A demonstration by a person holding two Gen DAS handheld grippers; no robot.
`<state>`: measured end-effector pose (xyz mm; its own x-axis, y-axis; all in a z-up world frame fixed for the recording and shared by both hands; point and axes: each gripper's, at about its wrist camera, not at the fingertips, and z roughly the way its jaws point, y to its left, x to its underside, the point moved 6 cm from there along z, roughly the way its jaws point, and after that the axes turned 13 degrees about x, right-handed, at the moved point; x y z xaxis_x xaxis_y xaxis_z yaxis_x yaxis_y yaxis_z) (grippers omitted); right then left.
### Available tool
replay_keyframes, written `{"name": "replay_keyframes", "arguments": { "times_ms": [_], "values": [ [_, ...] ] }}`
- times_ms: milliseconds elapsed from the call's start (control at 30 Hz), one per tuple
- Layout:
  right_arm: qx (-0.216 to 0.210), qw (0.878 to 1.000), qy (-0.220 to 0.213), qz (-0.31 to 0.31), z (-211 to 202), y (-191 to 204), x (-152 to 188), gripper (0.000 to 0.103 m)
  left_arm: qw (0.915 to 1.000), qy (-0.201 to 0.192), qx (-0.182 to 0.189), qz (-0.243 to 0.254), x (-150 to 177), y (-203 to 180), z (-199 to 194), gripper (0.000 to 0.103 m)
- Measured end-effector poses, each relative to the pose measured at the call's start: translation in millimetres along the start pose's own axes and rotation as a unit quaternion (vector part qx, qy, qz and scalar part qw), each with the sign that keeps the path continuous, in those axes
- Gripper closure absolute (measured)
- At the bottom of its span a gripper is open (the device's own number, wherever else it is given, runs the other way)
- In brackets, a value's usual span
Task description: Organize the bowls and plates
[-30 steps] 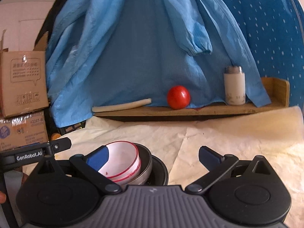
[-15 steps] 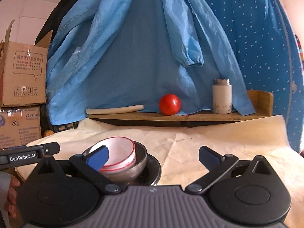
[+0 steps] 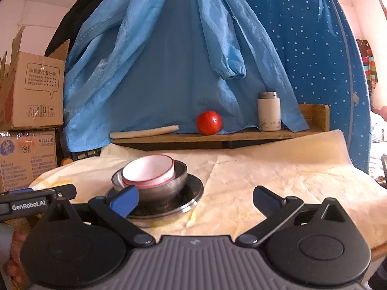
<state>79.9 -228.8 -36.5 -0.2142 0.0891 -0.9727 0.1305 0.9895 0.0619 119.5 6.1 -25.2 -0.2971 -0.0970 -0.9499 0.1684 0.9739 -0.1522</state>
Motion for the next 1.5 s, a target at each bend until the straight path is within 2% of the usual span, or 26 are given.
{"name": "replay_keyframes", "arguments": {
  "times_ms": [467,933,1500],
  "values": [
    [0.012,1.000,-0.013,0.010,-24,-11,8,0.000,1.0000,-0.008,0.003,-0.006,13,-3,-24,0.001],
    [0.016,1.000,-0.006,0.006,-30,-12,18,0.000,0.9999,0.004,0.010,0.000,25,-7,-31,0.001],
    [0.014,1.000,-0.006,0.006,-37,-12,21,0.000,1.0000,0.000,0.007,-0.004,28,-6,-40,0.001]
  ]
}}
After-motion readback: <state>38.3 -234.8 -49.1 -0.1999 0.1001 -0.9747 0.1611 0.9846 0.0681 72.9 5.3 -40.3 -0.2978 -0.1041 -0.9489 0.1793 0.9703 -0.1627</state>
